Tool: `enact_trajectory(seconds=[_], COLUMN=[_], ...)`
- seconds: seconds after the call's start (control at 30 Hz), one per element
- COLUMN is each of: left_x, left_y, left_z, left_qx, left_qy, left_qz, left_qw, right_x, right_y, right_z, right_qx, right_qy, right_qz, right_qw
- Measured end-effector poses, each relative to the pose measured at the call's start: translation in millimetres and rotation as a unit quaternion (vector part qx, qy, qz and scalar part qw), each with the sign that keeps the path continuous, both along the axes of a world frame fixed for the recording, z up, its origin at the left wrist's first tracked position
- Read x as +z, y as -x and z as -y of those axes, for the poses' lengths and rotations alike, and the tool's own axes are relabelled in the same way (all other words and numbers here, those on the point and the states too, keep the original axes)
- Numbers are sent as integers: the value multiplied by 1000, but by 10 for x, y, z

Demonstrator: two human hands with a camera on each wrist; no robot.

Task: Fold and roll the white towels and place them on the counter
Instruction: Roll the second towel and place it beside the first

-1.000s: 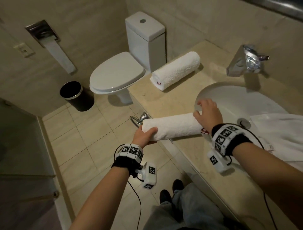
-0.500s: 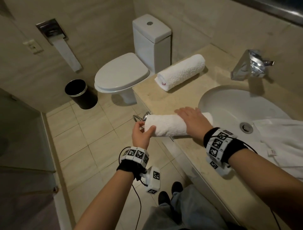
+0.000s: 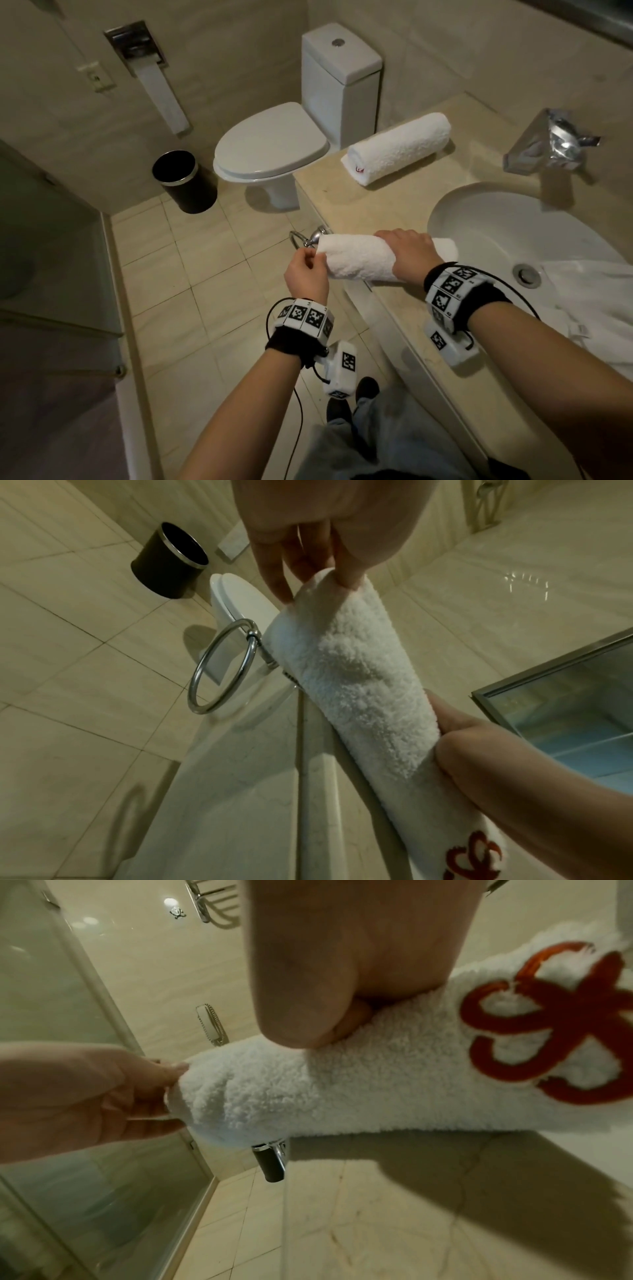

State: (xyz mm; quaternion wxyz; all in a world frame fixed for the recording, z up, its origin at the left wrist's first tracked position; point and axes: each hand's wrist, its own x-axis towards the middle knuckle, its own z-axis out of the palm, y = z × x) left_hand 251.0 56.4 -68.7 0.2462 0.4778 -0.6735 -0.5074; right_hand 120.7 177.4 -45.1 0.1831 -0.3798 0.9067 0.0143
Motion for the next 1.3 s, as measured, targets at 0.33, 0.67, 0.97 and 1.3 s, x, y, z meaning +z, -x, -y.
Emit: enact_trajectory(seconds=[0.33, 0.67, 0.97, 1.3], left_x=[-136, -289, -350, 227], left_y=[-109, -331, -94, 64], left_z=[37, 159, 377, 145], left_qx=[-70, -202, -77, -518], left_qy=[-66, 118, -42, 462], left_qz=[-5, 148, 188, 239], left_qw=[995, 961, 978, 679], right_x=[-40, -32, 42, 18], right_y=[-4, -17, 24, -29], right_z=[3, -12, -53, -109], right_qx=[-29, -32, -8, 42], right_qy=[-2, -3, -10, 32], right_qz=[9, 7, 47, 2], right_qw=[1000, 999, 999, 999])
